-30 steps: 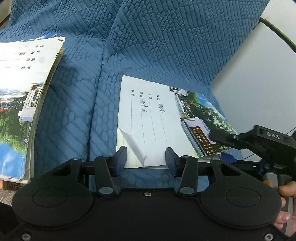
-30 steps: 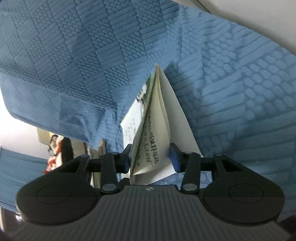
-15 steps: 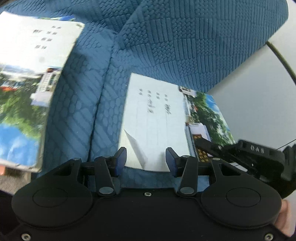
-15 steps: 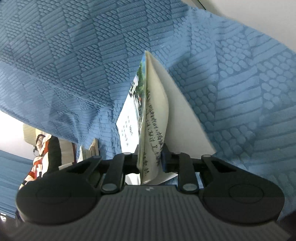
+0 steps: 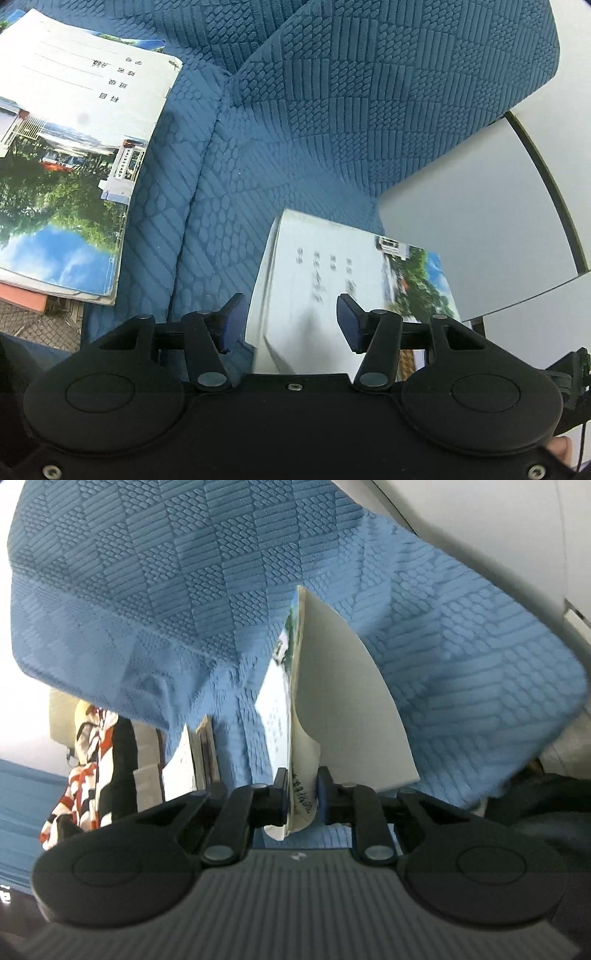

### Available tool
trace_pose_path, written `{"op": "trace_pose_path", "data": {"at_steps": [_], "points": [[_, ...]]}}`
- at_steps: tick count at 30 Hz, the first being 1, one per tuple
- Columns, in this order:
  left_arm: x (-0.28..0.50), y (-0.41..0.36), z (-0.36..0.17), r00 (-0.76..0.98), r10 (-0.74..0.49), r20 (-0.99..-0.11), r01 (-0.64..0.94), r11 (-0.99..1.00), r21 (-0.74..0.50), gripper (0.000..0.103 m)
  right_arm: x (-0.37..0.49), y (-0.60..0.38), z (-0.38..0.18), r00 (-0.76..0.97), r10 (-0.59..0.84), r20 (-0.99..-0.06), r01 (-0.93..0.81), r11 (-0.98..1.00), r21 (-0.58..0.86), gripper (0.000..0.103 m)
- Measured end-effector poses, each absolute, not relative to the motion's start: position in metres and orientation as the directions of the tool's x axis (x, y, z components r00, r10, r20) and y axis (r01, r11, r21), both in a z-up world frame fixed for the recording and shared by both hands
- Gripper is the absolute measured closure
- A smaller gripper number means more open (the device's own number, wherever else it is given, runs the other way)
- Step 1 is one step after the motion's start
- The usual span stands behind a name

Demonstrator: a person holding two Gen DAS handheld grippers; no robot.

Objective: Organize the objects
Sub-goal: 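Lift the postcard up on its edge with both grippers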

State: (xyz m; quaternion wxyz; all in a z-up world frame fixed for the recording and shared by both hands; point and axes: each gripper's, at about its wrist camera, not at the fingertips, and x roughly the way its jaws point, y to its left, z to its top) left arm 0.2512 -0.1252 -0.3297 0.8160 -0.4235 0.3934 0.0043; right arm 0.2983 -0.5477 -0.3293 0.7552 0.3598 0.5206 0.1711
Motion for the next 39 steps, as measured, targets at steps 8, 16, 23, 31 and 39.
{"op": "trace_pose_path", "data": {"at_steps": [8,16,23,31,39], "points": [[0.259,-0.138,-0.331,0.664,-0.347,-0.662,-0.318,0.67,-0.67,0.052,0.289,-0.582,-0.317,0.405,0.531,-0.744,0.125,0.774,0.621,0.085],[0.313,-0.154,-0.312,0.644,-0.32,-0.695,-0.164,0.83,-0.534,0.04,0.284,-0.598,-0.344,0.423,0.468,-0.776,0.175,0.798,0.576,0.086],[0.328,-0.156,-0.34,0.584,-0.433,-0.686,-0.179,0.756,-0.63,0.048,0.284,-0.599,-0.357,0.431,0.451,-0.782,0.19,0.802,0.567,0.086],[0.333,-0.161,-0.363,0.577,-0.487,-0.655,-0.22,0.679,-0.7,0.088,0.286,-0.598,-0.36,0.453,0.436,-0.777,0.18,0.81,0.559,0.084],[0.323,-0.171,-0.33,0.61,-0.52,-0.598,-0.212,0.62,-0.756,0.1,0.275,-0.61,-0.344,0.556,0.36,-0.75,0.255,0.784,0.565,0.072]]}}
